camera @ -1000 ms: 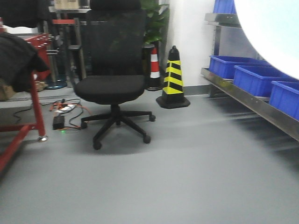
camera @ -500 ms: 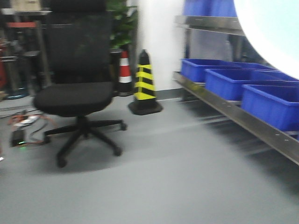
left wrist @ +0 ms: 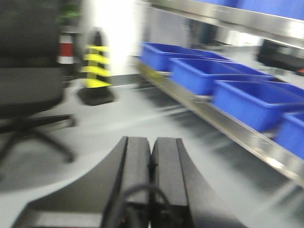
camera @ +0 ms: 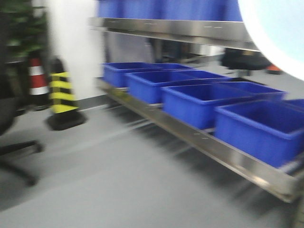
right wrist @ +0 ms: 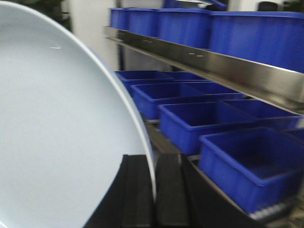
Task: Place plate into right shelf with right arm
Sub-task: 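Keep holding the plate while driving up to the blue-bin shelf rack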
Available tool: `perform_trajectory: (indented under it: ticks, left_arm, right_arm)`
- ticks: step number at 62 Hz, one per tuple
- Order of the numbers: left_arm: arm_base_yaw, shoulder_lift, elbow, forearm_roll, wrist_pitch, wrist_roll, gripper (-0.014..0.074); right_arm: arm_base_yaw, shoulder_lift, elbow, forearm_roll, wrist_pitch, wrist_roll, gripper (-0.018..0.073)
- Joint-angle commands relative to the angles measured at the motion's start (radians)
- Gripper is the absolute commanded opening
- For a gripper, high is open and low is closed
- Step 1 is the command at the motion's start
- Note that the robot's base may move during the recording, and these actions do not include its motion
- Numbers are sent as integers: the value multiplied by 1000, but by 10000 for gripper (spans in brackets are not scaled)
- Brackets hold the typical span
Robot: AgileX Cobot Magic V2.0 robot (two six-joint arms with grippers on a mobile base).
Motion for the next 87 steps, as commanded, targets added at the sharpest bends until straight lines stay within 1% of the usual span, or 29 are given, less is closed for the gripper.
perform_trajectory:
  ticks: [1,87]
  left_arm:
    - [-2,-10,10,-8,-90,-7,-128]
    - [-2,-10,10,-8,-90,-7,-128]
  right_arm:
    - [-4,8,-30,-8,-93,3,55]
    - [-4,8,-30,-8,-93,3,55]
